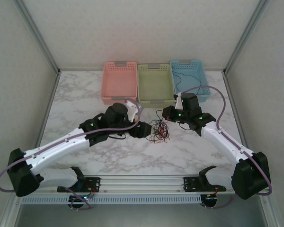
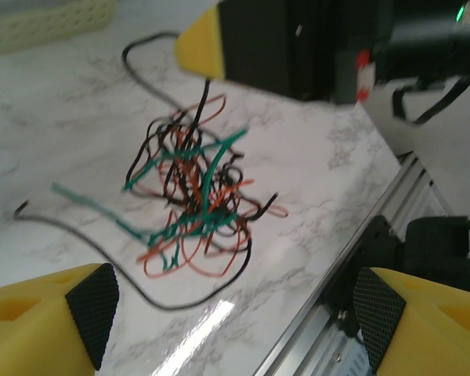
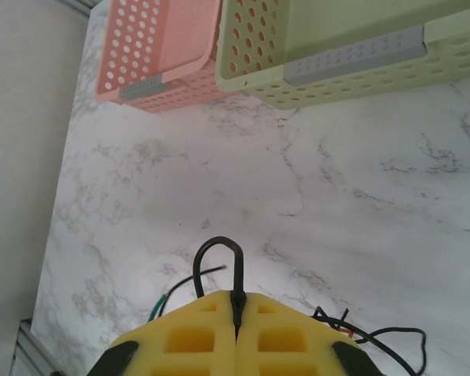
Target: Untangle the cables
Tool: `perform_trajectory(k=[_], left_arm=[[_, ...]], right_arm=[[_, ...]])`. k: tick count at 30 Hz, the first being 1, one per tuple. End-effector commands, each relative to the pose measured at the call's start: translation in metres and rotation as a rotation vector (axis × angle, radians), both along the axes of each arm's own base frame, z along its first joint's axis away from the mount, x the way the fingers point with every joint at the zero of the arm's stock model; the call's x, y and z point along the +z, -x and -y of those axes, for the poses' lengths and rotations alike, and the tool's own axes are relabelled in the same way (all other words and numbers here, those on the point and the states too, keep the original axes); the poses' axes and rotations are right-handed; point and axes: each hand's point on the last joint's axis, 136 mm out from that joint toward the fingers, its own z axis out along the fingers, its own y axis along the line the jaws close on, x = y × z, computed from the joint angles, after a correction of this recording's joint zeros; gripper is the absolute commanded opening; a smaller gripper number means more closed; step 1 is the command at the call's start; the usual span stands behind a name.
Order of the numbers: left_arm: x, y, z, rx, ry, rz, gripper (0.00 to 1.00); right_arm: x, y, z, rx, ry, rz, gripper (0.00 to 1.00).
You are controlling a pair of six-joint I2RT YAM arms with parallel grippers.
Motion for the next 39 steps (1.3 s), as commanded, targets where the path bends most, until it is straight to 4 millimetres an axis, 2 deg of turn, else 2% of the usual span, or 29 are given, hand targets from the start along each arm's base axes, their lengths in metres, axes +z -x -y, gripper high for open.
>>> perform_trajectory(k=[1, 3, 5, 9, 12, 16, 20, 24, 29, 32, 34, 37, 39], left_arm=[[0.029, -0.014, 0.016, -0.002, 0.118, -0.074, 0.82], [0.029, -0.027, 0.016, 0.092, 0.125, -0.124, 0.83], [0.026, -0.032, 0.022, 0.128, 0.131, -0.169, 0.83], [0.022, -0.028, 0.038, 0.067, 0.074, -0.170, 0.81], [0.015, -0.023, 0.036, -0.037, -0.043, -0.088, 0.80], [0.005, -0.014, 0.017, -0.200, -0.235, 0.083, 0.77], [-0.005, -0.017, 0.010, -0.329, -0.334, 0.298, 0.78], [-0.024, -0.024, 0.019, -0.454, -0.384, 0.465, 0.76], [-0.036, -0.022, 0.045, -0.573, -0.345, 0.448, 0.71], [-0.041, -0.024, 0.056, -0.595, -0.305, 0.449, 0.67], [-0.046, -0.025, 0.062, -0.610, -0.293, 0.433, 0.60], [-0.050, -0.025, 0.063, -0.617, -0.298, 0.421, 0.43], [-0.044, -0.025, 0.062, -0.610, -0.271, 0.432, 0.31]], right_arm=[[0.014, -0.003, -0.003, 0.047, 0.039, 0.095, 0.00], [0.016, -0.004, 0.000, 0.048, 0.062, 0.124, 0.00], [0.019, -0.002, -0.001, 0.071, 0.062, 0.151, 0.00], [0.021, -0.002, -0.003, 0.108, 0.078, 0.191, 0.00], [0.024, 0.001, -0.005, 0.145, 0.089, 0.214, 0.00], [0.027, 0.002, -0.006, 0.177, 0.099, 0.233, 0.00], [0.029, 0.003, -0.010, 0.194, 0.082, 0.232, 0.00], [0.031, 0.003, -0.013, 0.202, 0.072, 0.227, 0.00], [0.033, 0.004, -0.013, 0.211, 0.070, 0.227, 0.00], [0.033, 0.006, -0.013, 0.214, 0.070, 0.227, 0.00], [0.032, 0.007, -0.013, 0.218, 0.071, 0.223, 0.00], [0.031, 0.008, -0.012, 0.221, 0.074, 0.218, 0.00], [0.029, 0.008, -0.011, 0.221, 0.081, 0.218, 0.00]])
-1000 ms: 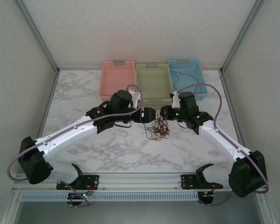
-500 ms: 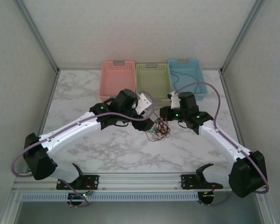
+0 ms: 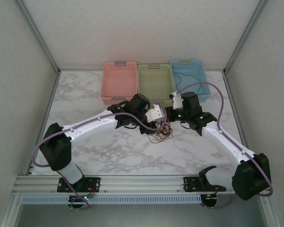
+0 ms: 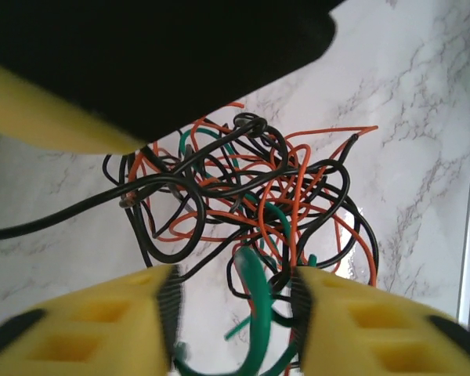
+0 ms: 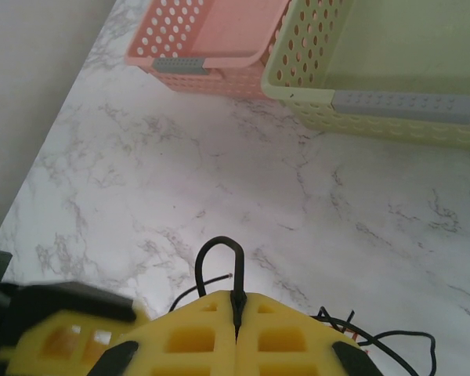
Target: Untangle the cables
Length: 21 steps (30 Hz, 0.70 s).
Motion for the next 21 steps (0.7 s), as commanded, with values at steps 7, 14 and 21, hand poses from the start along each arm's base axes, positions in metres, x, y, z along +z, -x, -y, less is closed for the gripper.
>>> perform_trajectory(k=[7, 14, 21], left_arm=[[0.041, 0.006, 0.005, -0.027, 0.148, 0.019, 0.00], [0.060, -0.029, -0.033, 0.293, 0.086, 0.110, 0.00], [0.097, -0.048, -0.144, 0.844, 0.048, 0.167, 0.00]], right_arm=[[0.015, 0.003, -0.004, 0.028, -0.013, 0.037, 0.00], [0.013, -0.003, 0.008, -0.039, 0.034, 0.050, 0.00], [-0.006, -0.020, 0.060, -0.291, 0.213, 0.065, 0.00]])
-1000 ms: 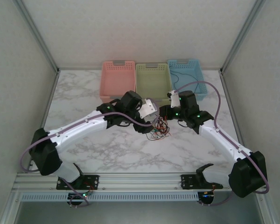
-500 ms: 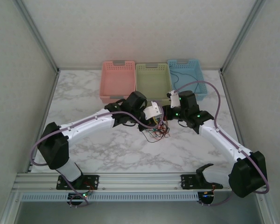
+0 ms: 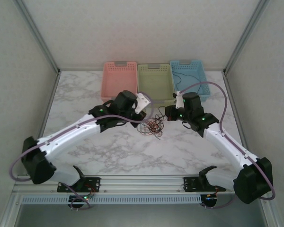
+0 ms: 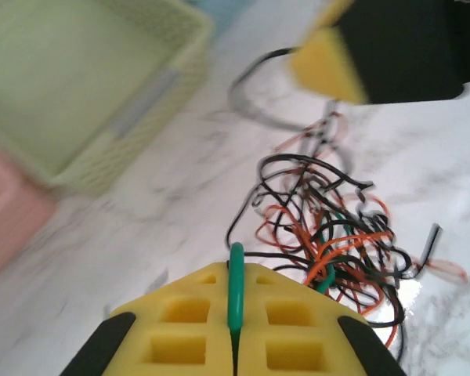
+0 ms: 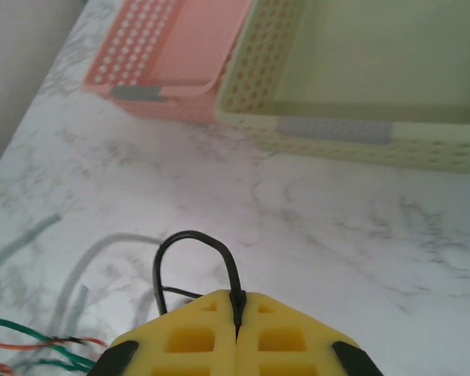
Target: Untangle the cables
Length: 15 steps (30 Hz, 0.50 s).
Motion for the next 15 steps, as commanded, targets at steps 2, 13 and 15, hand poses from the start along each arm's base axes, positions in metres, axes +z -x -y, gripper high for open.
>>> perform_trajectory(k=[2, 13, 15], left_arm=[[0.039, -0.003, -0.102, 0.439, 0.090, 0.061, 0.00], [0.067, 0.041, -0.208, 0.667, 0.116, 0.181, 0.00], [0.072, 0.042, -0.219, 0.707, 0.100, 0.209, 0.00]], right_arm=[[-0.020, -0.008, 0.049, -0.214, 0.140, -0.017, 0.00], [-0.051, -0.011, 0.106, -0.430, 0.115, -0.109, 0.00], [-0.053, -0.011, 0.109, -0.440, 0.126, -0.118, 0.00]])
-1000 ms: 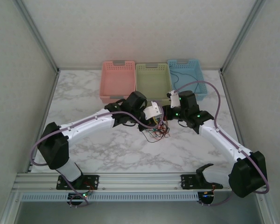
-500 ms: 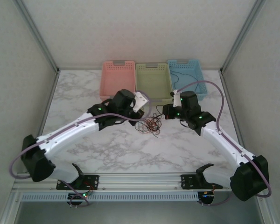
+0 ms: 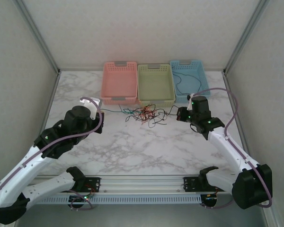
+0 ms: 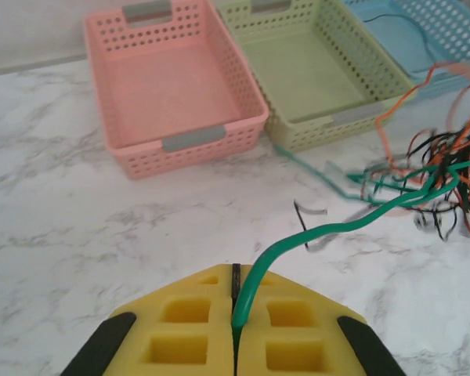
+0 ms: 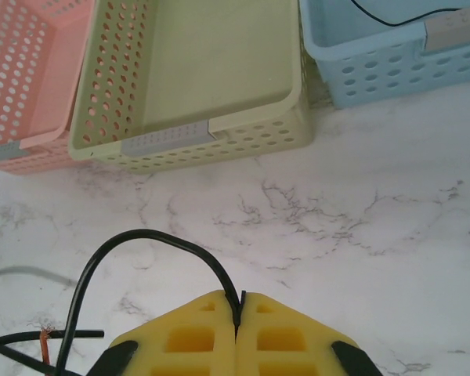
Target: Untangle the cables
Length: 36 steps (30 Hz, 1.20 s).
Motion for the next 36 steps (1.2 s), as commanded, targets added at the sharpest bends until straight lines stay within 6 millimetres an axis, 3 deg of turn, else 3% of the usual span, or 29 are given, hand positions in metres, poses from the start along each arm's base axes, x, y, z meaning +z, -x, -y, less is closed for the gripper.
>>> perform_trajectory(k=[1, 6, 11, 22, 25, 29, 31, 36], left_arm=[[0.013, 0.000, -0.057, 0.242, -0.072, 0.072, 0.00], [0.033, 0.009, -0.091, 0.355, -0.139, 0.134, 0.00], [0.052, 0.021, -0.119, 0.436, -0.168, 0.185, 0.00], [0.060, 0.035, -0.143, 0.495, -0.196, 0.227, 0.00], [0.055, 0.034, -0.135, 0.449, -0.182, 0.208, 0.00], [0.028, 0.026, -0.102, 0.325, -0.129, 0.133, 0.00], [0.016, 0.022, -0.095, 0.308, -0.146, 0.095, 0.00], [-0.004, 0.015, -0.083, 0.278, -0.171, 0.050, 0.00]], right_arm=[[-0.026, 0.001, 0.044, -0.160, 0.123, -0.071, 0.00], [-0.046, 0.003, 0.068, -0.245, 0.182, -0.156, 0.00], [-0.059, 0.004, 0.077, -0.280, 0.177, -0.206, 0.00], [-0.062, 0.007, 0.073, -0.254, 0.162, -0.220, 0.00], [-0.061, 0.006, 0.056, -0.183, 0.089, -0.216, 0.00], [-0.052, 0.005, 0.022, -0.055, -0.059, -0.197, 0.00], [-0.046, 0.005, 0.015, -0.022, -0.095, -0.181, 0.00], [-0.013, 0.010, -0.008, 0.095, -0.213, -0.065, 0.00]])
